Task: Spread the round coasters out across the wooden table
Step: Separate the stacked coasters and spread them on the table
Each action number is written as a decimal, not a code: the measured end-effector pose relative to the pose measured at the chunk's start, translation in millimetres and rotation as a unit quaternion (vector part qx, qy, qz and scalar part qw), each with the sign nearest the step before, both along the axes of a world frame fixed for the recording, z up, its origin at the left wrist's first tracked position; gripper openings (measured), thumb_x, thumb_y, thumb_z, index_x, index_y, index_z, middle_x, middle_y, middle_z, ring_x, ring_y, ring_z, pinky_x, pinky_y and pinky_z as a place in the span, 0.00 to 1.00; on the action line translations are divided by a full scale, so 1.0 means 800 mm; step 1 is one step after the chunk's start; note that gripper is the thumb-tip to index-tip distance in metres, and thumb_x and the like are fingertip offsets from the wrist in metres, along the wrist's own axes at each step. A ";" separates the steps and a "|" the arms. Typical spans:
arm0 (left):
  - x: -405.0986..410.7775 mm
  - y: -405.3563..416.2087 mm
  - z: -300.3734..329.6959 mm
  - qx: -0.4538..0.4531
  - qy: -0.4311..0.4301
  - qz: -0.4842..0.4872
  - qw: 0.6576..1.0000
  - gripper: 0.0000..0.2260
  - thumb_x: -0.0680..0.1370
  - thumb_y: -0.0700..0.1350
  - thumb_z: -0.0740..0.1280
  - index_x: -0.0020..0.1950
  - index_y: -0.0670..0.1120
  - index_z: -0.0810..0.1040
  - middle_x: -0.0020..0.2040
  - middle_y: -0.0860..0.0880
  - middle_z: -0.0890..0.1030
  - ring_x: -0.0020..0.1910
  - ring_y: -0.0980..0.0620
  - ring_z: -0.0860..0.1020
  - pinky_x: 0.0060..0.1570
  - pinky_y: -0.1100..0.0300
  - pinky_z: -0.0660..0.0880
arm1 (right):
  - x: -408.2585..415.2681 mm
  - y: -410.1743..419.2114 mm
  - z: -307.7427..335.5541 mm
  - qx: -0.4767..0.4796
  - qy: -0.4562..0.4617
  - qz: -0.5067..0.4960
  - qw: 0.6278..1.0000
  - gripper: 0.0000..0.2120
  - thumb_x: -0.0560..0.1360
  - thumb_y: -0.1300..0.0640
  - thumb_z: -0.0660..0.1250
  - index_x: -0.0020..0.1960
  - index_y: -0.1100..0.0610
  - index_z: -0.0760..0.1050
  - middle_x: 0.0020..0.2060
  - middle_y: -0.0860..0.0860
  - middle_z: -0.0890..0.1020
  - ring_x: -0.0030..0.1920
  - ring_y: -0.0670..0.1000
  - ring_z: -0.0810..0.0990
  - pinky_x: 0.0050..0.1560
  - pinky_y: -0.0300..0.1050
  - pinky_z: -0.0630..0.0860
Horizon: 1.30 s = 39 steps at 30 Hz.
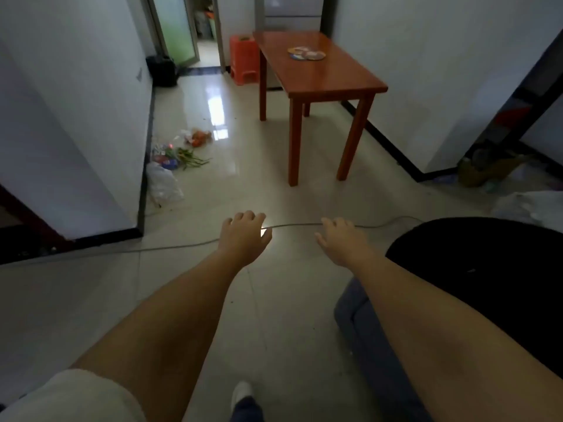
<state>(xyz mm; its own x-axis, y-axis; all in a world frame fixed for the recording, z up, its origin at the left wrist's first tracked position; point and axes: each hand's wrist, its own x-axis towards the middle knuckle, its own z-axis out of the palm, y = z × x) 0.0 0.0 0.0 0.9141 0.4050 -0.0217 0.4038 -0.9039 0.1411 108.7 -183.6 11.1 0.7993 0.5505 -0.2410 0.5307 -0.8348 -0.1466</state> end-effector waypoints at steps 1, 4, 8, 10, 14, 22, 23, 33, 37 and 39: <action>0.004 0.008 -0.001 -0.005 0.005 0.002 1.000 0.22 0.80 0.55 0.55 0.71 0.47 0.69 0.66 0.44 0.77 0.65 0.43 0.74 0.64 0.49 0.69 | 0.007 0.008 -0.002 -0.010 0.010 0.002 1.000 0.26 0.81 0.46 0.52 0.76 0.56 0.59 0.71 0.60 0.68 0.71 0.61 0.66 0.67 0.58 0.68; 0.031 0.043 -0.008 -0.004 0.005 0.004 1.000 0.22 0.80 0.55 0.55 0.70 0.47 0.70 0.66 0.45 0.77 0.65 0.44 0.74 0.64 0.49 0.69 | 0.039 0.038 -0.008 -0.020 0.024 0.001 1.000 0.26 0.81 0.45 0.51 0.75 0.56 0.59 0.71 0.60 0.68 0.71 0.61 0.66 0.67 0.58 0.68; 0.095 0.114 0.005 0.009 -0.012 0.011 1.000 0.23 0.80 0.56 0.55 0.71 0.47 0.70 0.66 0.44 0.76 0.65 0.43 0.74 0.63 0.48 0.70 | 0.104 0.107 0.003 -0.012 0.006 0.005 1.000 0.26 0.81 0.44 0.51 0.75 0.55 0.59 0.71 0.60 0.68 0.70 0.61 0.66 0.66 0.59 0.68; 0.133 0.152 0.018 0.015 -0.012 0.006 1.000 0.23 0.80 0.56 0.55 0.71 0.47 0.69 0.66 0.44 0.77 0.65 0.43 0.74 0.62 0.49 0.70 | 0.138 0.145 0.014 -0.003 0.005 0.000 1.000 0.26 0.81 0.44 0.51 0.75 0.54 0.59 0.71 0.59 0.67 0.71 0.61 0.66 0.67 0.60 0.68; 0.203 0.227 0.045 0.023 -0.023 -0.007 0.999 0.23 0.79 0.57 0.54 0.70 0.47 0.70 0.65 0.44 0.77 0.64 0.44 0.75 0.62 0.49 0.70 | 0.204 0.217 0.041 0.010 -0.009 -0.012 1.000 0.25 0.81 0.44 0.51 0.74 0.54 0.61 0.70 0.59 0.69 0.70 0.61 0.67 0.65 0.59 0.68; 0.327 0.344 0.073 0.005 -0.043 0.011 0.999 0.23 0.80 0.58 0.54 0.70 0.48 0.72 0.64 0.44 0.78 0.64 0.44 0.75 0.61 0.49 0.73 | 0.323 0.333 0.063 0.028 -0.012 -0.022 0.999 0.23 0.81 0.44 0.51 0.70 0.54 0.65 0.68 0.59 0.71 0.67 0.61 0.69 0.62 0.58 0.69; 0.344 0.356 0.074 0.005 -0.041 0.008 0.999 0.23 0.80 0.58 0.54 0.70 0.48 0.72 0.65 0.44 0.78 0.64 0.44 0.75 0.61 0.49 0.73 | 0.341 0.346 0.062 0.030 -0.010 -0.023 0.999 0.23 0.81 0.44 0.50 0.70 0.54 0.65 0.68 0.59 0.71 0.67 0.61 0.70 0.62 0.58 0.69; 0.581 0.478 0.082 0.034 -0.017 -0.011 0.999 0.23 0.80 0.58 0.53 0.70 0.48 0.71 0.67 0.44 0.76 0.67 0.44 0.74 0.67 0.48 0.69 | 0.590 0.468 0.062 0.027 -0.035 -0.026 0.999 0.24 0.81 0.44 0.50 0.72 0.54 0.63 0.69 0.58 0.70 0.69 0.60 0.68 0.65 0.59 0.68; 0.683 0.538 0.104 0.048 -0.031 0.008 0.998 0.23 0.80 0.58 0.53 0.69 0.49 0.72 0.67 0.44 0.77 0.65 0.45 0.74 0.64 0.49 0.70 | 0.703 0.531 0.076 0.022 -0.053 -0.013 0.998 0.24 0.81 0.43 0.50 0.71 0.54 0.65 0.69 0.58 0.70 0.69 0.60 0.68 0.66 0.59 0.67; 0.724 0.569 0.111 0.049 -0.032 0.025 0.998 0.23 0.80 0.58 0.53 0.69 0.49 0.73 0.66 0.44 0.77 0.65 0.45 0.75 0.62 0.48 0.71 | 0.744 0.566 0.080 0.024 -0.055 0.000 0.998 0.23 0.81 0.44 0.51 0.70 0.55 0.66 0.68 0.59 0.71 0.69 0.61 0.68 0.66 0.59 0.67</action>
<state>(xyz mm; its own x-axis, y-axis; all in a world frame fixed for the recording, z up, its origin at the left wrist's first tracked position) 578.9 454.9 88.7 0.8906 0.4480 0.0787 0.4423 -0.8933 0.0803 704.1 269.5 74.8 0.8200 0.5584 -0.1254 0.5450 -0.8288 -0.1270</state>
